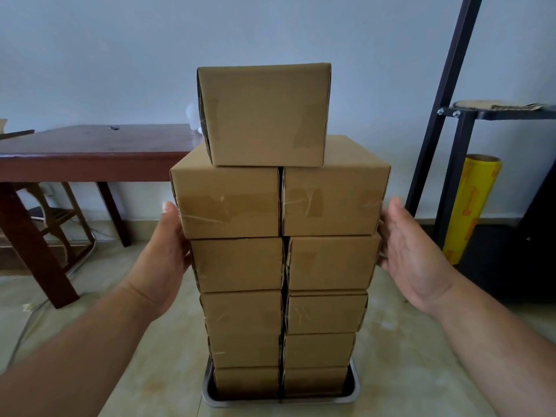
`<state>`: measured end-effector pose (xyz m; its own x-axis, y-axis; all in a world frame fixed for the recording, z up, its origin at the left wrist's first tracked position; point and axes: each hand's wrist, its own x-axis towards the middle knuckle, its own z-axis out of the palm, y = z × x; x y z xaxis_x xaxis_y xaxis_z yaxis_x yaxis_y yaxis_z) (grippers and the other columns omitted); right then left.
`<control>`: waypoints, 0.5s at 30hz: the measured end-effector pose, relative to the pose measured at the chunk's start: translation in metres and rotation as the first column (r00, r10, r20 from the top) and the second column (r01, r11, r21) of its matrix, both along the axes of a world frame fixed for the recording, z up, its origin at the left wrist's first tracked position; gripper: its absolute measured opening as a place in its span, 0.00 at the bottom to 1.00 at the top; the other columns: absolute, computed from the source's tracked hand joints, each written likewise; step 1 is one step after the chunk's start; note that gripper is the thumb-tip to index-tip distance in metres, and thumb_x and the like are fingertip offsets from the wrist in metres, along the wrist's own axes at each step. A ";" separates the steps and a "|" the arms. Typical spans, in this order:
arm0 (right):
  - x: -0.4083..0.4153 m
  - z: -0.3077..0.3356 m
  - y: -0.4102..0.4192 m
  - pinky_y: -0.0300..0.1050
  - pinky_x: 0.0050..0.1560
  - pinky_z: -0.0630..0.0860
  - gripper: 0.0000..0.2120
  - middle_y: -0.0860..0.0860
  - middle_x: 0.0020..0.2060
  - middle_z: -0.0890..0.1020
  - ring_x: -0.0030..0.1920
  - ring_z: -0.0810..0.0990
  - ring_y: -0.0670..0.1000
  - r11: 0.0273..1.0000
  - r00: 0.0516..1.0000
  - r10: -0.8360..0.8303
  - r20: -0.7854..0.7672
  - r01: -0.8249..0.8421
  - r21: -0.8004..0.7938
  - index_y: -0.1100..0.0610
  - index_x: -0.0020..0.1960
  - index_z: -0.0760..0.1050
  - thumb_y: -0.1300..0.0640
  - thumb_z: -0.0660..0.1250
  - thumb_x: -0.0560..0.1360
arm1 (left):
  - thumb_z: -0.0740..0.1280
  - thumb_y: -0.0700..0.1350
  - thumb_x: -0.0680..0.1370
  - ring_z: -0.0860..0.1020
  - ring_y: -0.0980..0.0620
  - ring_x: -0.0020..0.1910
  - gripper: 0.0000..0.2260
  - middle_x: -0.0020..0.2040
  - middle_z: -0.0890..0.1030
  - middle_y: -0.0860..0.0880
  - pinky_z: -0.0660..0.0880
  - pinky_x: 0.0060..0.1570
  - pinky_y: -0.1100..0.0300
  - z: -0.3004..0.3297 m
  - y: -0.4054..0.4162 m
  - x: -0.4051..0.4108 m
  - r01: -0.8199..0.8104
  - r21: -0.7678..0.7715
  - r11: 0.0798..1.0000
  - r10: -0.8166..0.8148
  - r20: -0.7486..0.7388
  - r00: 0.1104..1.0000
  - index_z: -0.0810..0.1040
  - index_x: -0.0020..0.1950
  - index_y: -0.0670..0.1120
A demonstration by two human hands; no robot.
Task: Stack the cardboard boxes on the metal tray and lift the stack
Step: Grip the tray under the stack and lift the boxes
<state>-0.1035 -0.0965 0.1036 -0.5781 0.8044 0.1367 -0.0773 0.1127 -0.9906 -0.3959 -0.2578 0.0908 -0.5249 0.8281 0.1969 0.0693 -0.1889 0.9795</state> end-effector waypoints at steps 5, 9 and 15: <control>0.001 -0.003 0.006 0.59 0.76 0.66 0.25 0.38 0.64 0.83 0.67 0.79 0.44 0.999 0.999 0.043 0.026 -0.043 -0.010 0.31 0.66 0.76 0.28 0.50 0.77 | 0.47 0.69 0.80 0.77 0.58 0.69 0.29 0.69 0.80 0.58 0.68 0.73 0.49 0.000 0.000 0.003 0.023 0.005 1.000 -0.022 -0.052 0.998 0.74 0.74 0.61; 0.000 -0.004 0.006 0.57 0.77 0.64 0.20 0.36 0.64 0.82 0.69 0.77 0.43 0.999 0.998 0.040 0.049 -0.039 -0.018 0.28 0.63 0.76 0.28 0.53 0.77 | 0.47 0.66 0.82 0.76 0.60 0.69 0.26 0.69 0.80 0.59 0.69 0.70 0.53 -0.002 0.001 0.004 0.044 0.007 0.999 -0.043 -0.087 0.995 0.73 0.74 0.61; 0.001 -0.005 0.006 0.58 0.77 0.65 0.22 0.36 0.66 0.81 0.70 0.77 0.44 1.000 0.997 0.025 0.068 -0.024 -0.010 0.30 0.66 0.74 0.27 0.55 0.77 | 0.50 0.67 0.81 0.75 0.60 0.71 0.28 0.71 0.78 0.60 0.69 0.69 0.54 -0.004 -0.002 0.004 0.040 -0.008 0.999 -0.041 -0.149 0.988 0.70 0.77 0.60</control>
<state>-0.1027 -0.0909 0.0988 -0.6053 0.7910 0.0888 -0.0122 0.1023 -0.9947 -0.3922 -0.2597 0.0870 -0.4558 0.8492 0.2666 0.2073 -0.1900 0.9596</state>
